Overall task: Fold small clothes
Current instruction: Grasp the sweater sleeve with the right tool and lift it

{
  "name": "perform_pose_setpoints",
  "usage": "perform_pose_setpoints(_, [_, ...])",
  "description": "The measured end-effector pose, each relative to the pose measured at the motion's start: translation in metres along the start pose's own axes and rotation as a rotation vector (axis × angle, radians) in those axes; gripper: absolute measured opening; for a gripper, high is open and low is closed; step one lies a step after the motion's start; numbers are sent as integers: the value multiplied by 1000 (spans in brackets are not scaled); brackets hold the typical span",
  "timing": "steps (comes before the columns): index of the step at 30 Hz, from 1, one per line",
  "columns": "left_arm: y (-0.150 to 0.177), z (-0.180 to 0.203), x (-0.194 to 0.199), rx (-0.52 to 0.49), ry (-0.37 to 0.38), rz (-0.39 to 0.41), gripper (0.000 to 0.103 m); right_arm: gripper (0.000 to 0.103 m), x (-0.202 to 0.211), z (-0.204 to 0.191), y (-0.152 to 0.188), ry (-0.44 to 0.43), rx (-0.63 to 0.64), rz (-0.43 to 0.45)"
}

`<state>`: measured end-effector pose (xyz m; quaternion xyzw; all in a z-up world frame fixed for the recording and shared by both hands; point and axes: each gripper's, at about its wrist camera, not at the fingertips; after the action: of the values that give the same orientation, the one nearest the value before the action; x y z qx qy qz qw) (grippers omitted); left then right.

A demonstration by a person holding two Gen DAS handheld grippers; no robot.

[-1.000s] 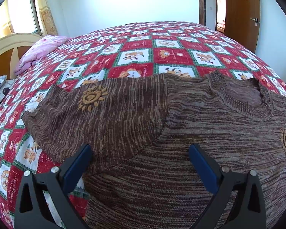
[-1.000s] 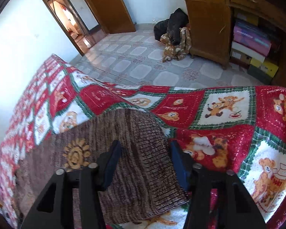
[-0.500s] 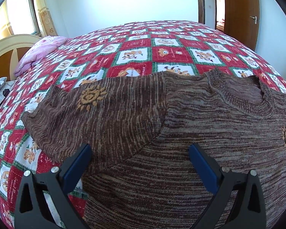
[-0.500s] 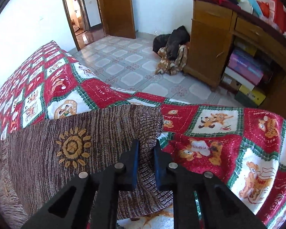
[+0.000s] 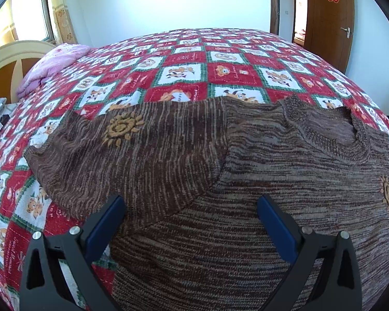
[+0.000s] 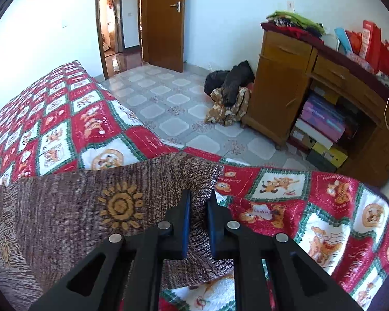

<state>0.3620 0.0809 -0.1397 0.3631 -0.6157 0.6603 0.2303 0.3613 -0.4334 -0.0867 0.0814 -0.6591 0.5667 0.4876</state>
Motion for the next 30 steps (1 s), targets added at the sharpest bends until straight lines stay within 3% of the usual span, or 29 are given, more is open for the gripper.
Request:
perform_pose_setpoints(12, [1,-4,-1,24,26,2,103,8,78,-66,-8,-25,142,130])
perform_pose_setpoints(20, [2,-7,0,40,44,5,103,4,115,-132,0,-207,238,126])
perform_pose_setpoints(24, [2,-9,0,48,54,6,103,5,111,-102,-10,-276,134,112])
perform_pose_setpoints(26, [2,-9,0,50,58,6,103,15,87,-70,-18,-268,70,54])
perform_pose_setpoints(28, [2,-9,0,50,58,6,103,75,59,-36,-20,-243,-2,-15])
perform_pose_setpoints(29, [2,-9,0,50,58,6,103,81,47,-19,-17,-223,-39,-32])
perform_pose_setpoints(30, [2,-9,0,50,57,6,103,82,37,-4,-12,-203,-69,-48])
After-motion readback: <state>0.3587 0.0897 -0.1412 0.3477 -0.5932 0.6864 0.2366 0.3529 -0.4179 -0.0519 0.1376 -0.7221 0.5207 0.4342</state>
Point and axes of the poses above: each gripper's, at about its wrist camera, not at the fingertips, and x roughly against the way its jaws point, z to its right, y to its underside, and after that the axes turned 3 degrees about y, right-handed
